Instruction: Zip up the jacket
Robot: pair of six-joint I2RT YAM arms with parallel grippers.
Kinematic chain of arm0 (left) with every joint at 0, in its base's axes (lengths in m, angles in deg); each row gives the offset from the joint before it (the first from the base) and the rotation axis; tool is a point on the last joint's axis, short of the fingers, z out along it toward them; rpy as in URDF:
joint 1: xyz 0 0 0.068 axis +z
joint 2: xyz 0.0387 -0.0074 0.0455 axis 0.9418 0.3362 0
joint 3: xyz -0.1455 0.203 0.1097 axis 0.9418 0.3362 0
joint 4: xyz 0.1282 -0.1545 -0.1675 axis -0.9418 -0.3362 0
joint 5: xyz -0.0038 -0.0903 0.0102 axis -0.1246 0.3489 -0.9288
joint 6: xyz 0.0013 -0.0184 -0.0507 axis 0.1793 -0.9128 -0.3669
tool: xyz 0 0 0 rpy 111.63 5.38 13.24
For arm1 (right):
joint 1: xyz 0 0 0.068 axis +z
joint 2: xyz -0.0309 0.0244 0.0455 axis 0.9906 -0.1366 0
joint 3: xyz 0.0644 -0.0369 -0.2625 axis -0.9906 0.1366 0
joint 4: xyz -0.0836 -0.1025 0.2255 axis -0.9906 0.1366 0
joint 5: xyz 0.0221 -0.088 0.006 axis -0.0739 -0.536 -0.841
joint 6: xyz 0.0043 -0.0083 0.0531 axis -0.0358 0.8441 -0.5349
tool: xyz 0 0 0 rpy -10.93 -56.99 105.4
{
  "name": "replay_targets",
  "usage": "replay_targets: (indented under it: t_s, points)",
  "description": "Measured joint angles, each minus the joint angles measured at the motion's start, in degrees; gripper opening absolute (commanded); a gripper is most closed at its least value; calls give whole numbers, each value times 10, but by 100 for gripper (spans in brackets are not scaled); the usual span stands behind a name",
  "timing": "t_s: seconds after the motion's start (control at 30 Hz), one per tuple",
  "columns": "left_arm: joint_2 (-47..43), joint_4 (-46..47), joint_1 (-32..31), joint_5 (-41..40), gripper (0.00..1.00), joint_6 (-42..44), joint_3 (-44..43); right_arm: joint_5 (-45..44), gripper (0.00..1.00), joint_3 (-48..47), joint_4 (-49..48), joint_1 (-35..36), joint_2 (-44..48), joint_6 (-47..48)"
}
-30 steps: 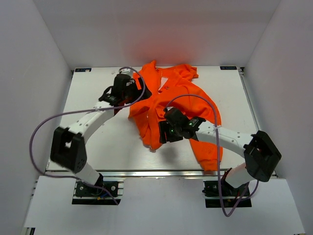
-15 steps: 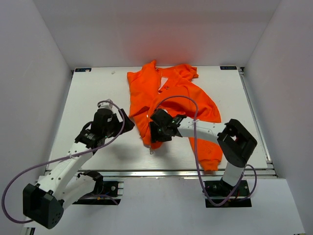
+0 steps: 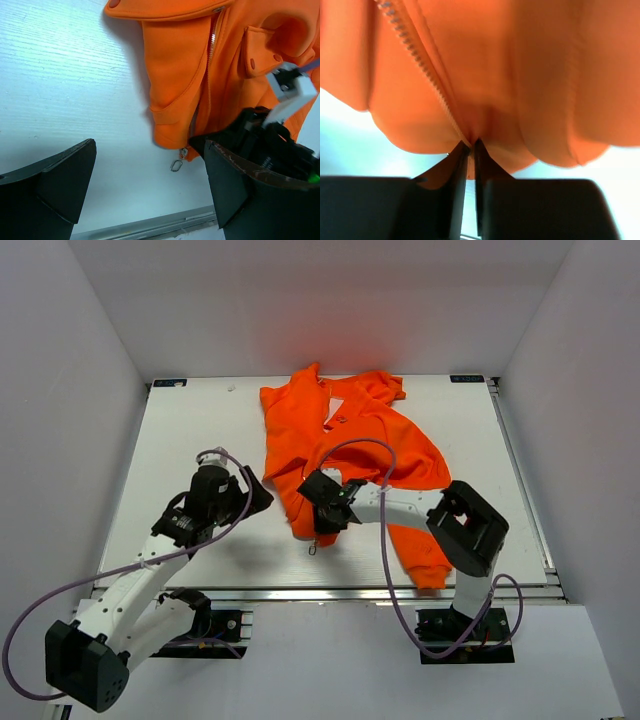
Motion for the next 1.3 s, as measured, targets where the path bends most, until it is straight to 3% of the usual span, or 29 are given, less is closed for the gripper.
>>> replay_targets:
  t_s: [0.07,0.13,0.5,0.63,0.73,0.87,0.93,1.13,1.3]
  points:
    - [11,6,0,3,98,0,0,-6,1,21,-3,0,22,1]
    - [21,12,0,7,98,0,0,-11,0,39,-2,0,45,8]
    - [51,31,0,25,98,1,0,-115,0,40,129,-5,97,21]
    - [57,28,0,35,98,1,0,-102,0,48,133,-9,91,58]
    - [57,22,0,36,98,1,0,-56,10,56,102,-9,79,93]
    - [57,17,0,36,98,2,-1,29,38,65,39,-9,69,147]
    - [57,17,0,37,98,3,-1,72,46,70,7,-9,70,170]
    - [58,18,0,45,98,8,-2,135,64,101,-49,-9,102,206]
    - [63,18,0,52,98,12,-2,89,66,108,-36,-9,149,200]
